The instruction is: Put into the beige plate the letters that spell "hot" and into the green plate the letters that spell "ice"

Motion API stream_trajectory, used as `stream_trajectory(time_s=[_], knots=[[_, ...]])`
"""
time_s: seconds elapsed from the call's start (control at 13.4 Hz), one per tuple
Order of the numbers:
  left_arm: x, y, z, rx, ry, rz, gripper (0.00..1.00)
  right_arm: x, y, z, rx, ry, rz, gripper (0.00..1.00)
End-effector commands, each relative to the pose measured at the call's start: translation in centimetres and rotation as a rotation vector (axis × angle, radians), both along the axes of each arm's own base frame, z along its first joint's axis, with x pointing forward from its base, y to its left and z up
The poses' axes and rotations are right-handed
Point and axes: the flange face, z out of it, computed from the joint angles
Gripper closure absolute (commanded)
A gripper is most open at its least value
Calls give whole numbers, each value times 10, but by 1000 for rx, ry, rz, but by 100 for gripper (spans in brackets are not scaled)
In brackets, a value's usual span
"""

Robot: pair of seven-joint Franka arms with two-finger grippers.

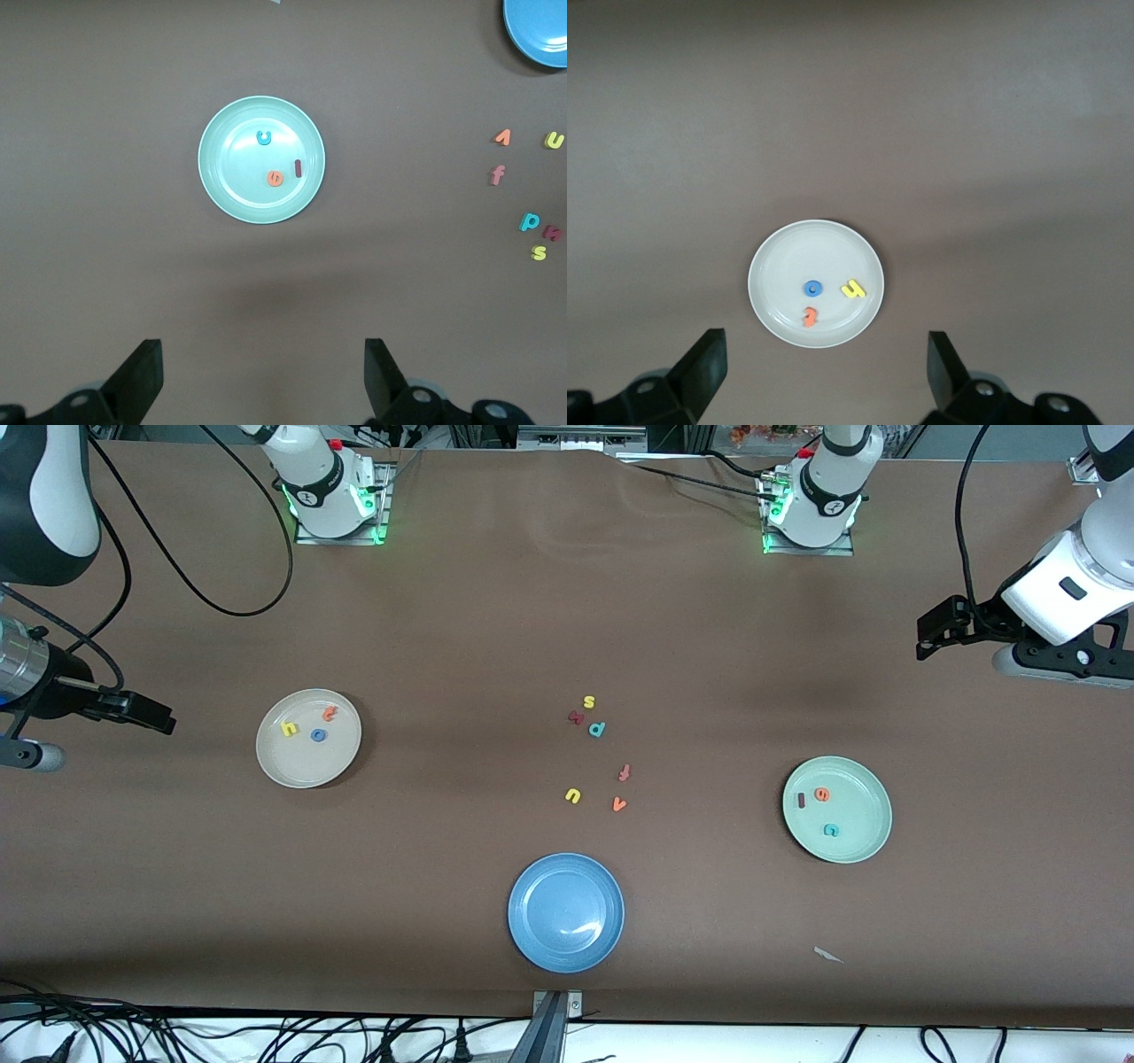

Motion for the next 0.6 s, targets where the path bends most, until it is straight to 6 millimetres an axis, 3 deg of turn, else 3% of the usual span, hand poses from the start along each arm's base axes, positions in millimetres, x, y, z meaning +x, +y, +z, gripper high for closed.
stream_trajectory(time_s=[0.0,0.52], knots=[[2,6,4,10,4,-17,0,1,-1,12,-7,-15,3,0],[2,9,4,7,7,-43,0,1,-2,17,-7,-26,0,0]])
